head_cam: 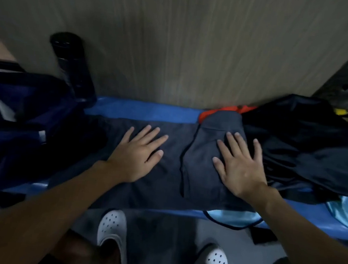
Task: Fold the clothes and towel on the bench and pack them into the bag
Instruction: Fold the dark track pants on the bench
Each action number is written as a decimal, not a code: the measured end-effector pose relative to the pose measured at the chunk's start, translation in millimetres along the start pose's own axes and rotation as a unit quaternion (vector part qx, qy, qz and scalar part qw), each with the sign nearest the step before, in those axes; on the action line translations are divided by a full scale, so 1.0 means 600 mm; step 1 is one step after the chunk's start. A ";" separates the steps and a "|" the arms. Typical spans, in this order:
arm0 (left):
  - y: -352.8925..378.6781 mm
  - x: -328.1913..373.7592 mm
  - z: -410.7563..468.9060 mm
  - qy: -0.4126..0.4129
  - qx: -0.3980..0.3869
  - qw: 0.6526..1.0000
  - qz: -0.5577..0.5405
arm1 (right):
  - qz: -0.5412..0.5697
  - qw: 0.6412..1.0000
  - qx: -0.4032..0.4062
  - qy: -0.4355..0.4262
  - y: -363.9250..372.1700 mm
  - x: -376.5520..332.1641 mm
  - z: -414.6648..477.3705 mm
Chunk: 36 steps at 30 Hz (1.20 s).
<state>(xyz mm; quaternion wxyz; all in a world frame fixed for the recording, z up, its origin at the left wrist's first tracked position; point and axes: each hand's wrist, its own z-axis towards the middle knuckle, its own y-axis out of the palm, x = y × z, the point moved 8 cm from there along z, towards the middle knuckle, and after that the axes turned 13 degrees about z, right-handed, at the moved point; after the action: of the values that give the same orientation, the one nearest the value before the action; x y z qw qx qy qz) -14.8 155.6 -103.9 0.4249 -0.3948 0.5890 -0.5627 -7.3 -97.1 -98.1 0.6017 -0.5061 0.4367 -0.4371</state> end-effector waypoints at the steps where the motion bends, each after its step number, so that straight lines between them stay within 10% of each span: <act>1: -0.010 -0.019 -0.024 -0.033 0.016 0.999 -0.016 | 0.005 1.000 0.012 -0.010 -0.015 -0.011 0.005; 13: -0.008 -0.162 -0.269 -0.295 0.055 0.948 -0.108 | 0.287 0.938 -0.124 -0.151 -0.032 -0.358 0.177; 25: 0.045 -0.191 -0.355 -0.504 0.194 0.762 -0.356 | 0.350 0.899 -0.225 -0.134 0.063 -0.543 0.268; 36: 0.090 -0.177 -0.366 -0.589 0.157 0.629 -0.482 | 0.291 0.930 -0.212 -0.074 0.093 -0.544 0.301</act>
<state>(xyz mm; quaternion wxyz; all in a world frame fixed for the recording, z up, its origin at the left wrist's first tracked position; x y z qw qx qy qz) -186.5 330.7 -150.4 0.4052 -0.7969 -0.1587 -0.4189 95.0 265.6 -107.3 0.6121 -0.5035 0.6014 -0.1010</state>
